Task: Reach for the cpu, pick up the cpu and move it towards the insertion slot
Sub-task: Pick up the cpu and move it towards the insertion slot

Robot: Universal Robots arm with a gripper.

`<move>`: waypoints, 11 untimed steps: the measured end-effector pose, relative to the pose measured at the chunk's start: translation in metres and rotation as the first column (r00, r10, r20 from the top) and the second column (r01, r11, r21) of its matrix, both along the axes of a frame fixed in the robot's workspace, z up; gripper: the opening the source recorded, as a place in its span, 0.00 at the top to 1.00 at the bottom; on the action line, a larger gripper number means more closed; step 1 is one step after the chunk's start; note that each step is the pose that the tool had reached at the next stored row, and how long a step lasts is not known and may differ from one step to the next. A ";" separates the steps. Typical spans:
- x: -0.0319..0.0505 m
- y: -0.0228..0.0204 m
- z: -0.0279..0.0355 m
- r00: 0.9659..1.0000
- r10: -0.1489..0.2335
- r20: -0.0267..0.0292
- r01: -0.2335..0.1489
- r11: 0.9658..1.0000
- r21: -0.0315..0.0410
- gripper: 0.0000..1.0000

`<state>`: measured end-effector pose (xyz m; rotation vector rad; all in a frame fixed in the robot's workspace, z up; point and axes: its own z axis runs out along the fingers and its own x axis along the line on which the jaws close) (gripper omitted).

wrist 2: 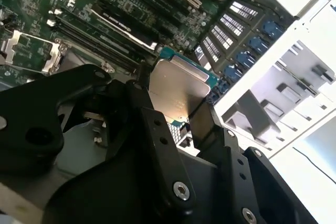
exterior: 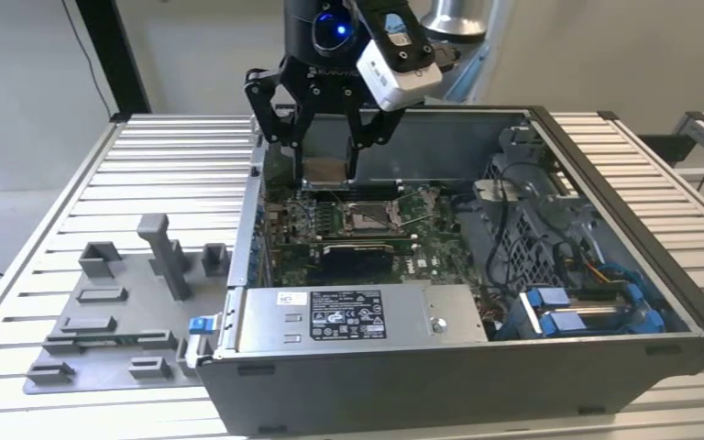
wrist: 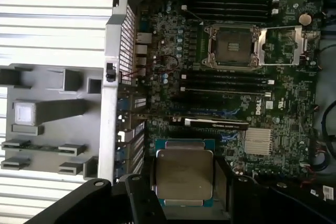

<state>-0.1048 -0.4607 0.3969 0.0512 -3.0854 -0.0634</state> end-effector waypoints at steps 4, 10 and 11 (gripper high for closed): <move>0.0064 0.0000 0.0000 1.000 0.000 0.000 0.000 1.000 0.000 1.00; 0.0192 0.0000 0.0000 1.000 0.000 0.000 0.000 1.000 0.000 1.00; 0.0218 0.0000 0.0000 1.000 0.000 0.000 0.000 1.000 0.000 1.00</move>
